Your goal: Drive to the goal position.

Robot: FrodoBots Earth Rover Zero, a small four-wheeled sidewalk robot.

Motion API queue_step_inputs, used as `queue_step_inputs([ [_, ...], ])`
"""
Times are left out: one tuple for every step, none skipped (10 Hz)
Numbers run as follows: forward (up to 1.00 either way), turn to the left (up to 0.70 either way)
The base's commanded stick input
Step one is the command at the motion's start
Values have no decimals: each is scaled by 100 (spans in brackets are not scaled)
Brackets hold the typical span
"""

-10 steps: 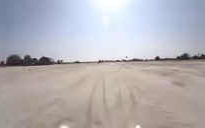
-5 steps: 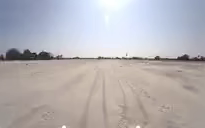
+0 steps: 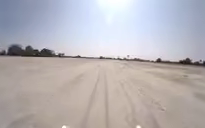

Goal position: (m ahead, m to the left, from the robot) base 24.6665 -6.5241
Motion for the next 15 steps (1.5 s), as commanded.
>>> queue_step_inputs([
  [70,0],
  [70,0],
  [70,0],
  [70,0],
  [70,0],
  [70,0],
  [70,0],
  [70,0],
  [70,0],
  [70,0],
  [70,0],
  [70,0],
  [70,0],
  [70,0],
  [70,0],
])
